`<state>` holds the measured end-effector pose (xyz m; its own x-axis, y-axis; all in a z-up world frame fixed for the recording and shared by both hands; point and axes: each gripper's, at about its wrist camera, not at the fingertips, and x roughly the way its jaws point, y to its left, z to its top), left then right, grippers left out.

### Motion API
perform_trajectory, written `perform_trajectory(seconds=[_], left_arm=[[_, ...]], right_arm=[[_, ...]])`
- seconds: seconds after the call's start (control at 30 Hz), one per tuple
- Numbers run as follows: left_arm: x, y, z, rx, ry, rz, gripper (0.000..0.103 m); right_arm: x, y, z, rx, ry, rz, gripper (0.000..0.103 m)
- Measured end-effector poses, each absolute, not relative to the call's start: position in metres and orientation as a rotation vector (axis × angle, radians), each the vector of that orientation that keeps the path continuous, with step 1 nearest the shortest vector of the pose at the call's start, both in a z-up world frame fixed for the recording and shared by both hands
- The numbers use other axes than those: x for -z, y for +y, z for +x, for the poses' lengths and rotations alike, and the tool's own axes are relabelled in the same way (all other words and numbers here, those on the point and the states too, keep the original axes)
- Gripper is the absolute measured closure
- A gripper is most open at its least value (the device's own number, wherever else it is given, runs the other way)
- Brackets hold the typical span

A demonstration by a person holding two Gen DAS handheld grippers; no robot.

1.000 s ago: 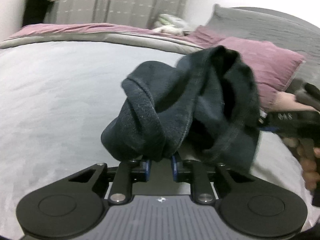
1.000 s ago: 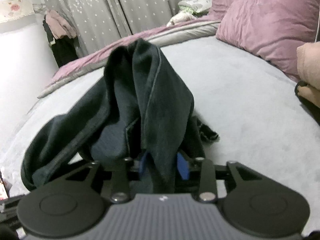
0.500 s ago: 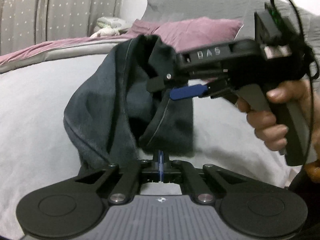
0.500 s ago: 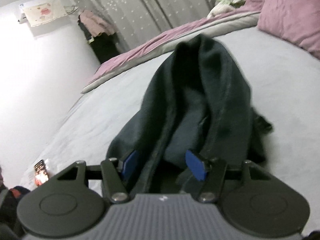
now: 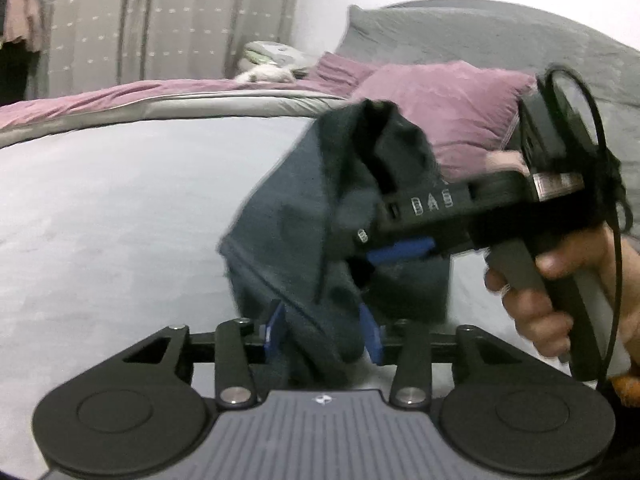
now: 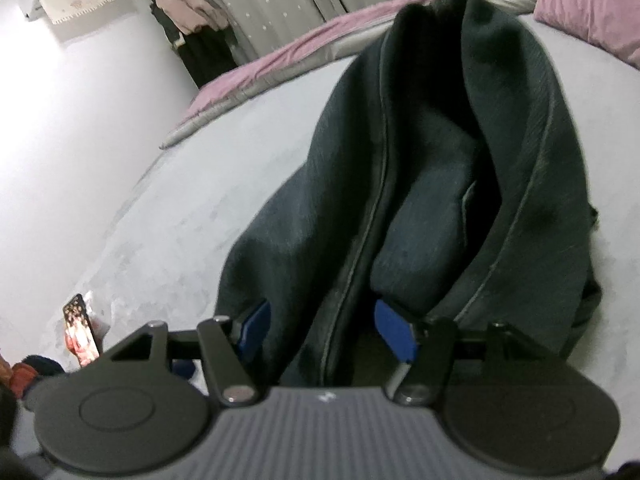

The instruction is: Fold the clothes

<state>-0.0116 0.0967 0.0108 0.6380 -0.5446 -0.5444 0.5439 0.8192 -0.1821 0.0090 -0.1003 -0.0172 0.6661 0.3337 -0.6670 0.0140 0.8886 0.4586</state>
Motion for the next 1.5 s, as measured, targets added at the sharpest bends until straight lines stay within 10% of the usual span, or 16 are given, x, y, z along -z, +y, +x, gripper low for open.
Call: perform_trajectory(seconds=[0.1,0.17,0.27,1.5], left_arm=[[-0.010,0.106,-0.001,0.570,0.628,-0.036,0.058],[-0.009,0.108,0.003,0.547,0.631,-0.039,0.058],[-0.006,0.110,0.008,0.520,0.639,-0.038,0.057],[0.055,0.067,0.100,0.447,0.796,-0.586,0.058]], right_arm=[[0.025,-0.092,0.013,-0.185,0.849,0.440,0.049],[0.029,-0.088,0.013,-0.188,0.855,0.439,0.080],[0.026,-0.090,0.006,-0.199,0.841,0.444,0.090],[0.048,-0.222,-0.100,-0.032,0.924,0.475,0.092]])
